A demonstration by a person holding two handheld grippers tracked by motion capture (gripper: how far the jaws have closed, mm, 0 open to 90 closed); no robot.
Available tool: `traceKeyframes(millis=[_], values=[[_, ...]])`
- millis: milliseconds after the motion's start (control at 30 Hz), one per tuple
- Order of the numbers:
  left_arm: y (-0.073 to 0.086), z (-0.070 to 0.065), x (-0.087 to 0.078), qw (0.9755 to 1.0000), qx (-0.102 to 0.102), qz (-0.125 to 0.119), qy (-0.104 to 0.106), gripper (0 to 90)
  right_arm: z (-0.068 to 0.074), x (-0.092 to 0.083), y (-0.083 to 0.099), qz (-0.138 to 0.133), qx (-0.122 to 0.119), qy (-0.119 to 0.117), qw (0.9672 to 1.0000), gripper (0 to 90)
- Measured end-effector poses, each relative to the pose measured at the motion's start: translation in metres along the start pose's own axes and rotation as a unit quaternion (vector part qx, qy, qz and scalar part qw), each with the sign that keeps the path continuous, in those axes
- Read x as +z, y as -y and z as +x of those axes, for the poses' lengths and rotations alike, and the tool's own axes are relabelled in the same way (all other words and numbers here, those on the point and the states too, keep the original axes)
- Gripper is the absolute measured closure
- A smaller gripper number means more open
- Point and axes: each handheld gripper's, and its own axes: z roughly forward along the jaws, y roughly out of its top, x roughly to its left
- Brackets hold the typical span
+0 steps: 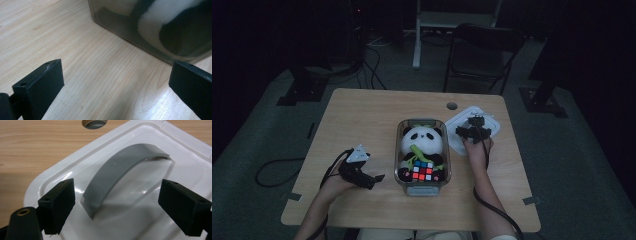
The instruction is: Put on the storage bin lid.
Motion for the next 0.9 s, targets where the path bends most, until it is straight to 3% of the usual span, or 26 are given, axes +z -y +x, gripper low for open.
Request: traceKeyframes(millis=[67, 200, 233, 333, 467, 700, 900], values=[[0.000, 0.000, -0.001, 1.0000, -0.002, -0.002, 0.000, 0.6, 0.005, 0.005, -0.001, 0.003, -0.006, 0.011, 0.9999, 16.6], [-0.001, 0.000, -0.002, 1.0000, -0.003, -0.005, -0.002, 0.6, 0.010, 0.012, -0.001, 0.003, -0.008, 0.031, 0.9995, 28.6], [-0.001, 0.000, -0.002, 1.0000, -0.004, -0.006, -0.003, 0.6, 0.011, 0.013, -0.001, -0.001, -0.005, 0.028, 0.9996, 36.2], [-0.001, 0.000, -0.002, 1.0000, -0.005, -0.006, -0.003, 0.6, 0.014, 0.014, 0.000, -0.003, -0.008, 0.025, 0.9997, 46.1], [-0.001, 0.000, -0.001, 1.0000, -0.006, -0.006, -0.002, 0.6, 0.016, 0.016, 0.001, 0.007, -0.010, 0.011, 0.9999, 54.6], [-0.001, -0.001, 0.000, 1.0000, -0.005, -0.004, -0.002, 0.6, 0.011, 0.013, 0.003, 0.012, -0.009, -0.021, 0.9997, 61.4], [-0.003, -0.003, 0.002, 1.0000, -0.003, -0.001, -0.001, 0.6, 0.001, -0.002, 0.008, 0.010, -0.007, -0.090, 0.9959, 69.2]])
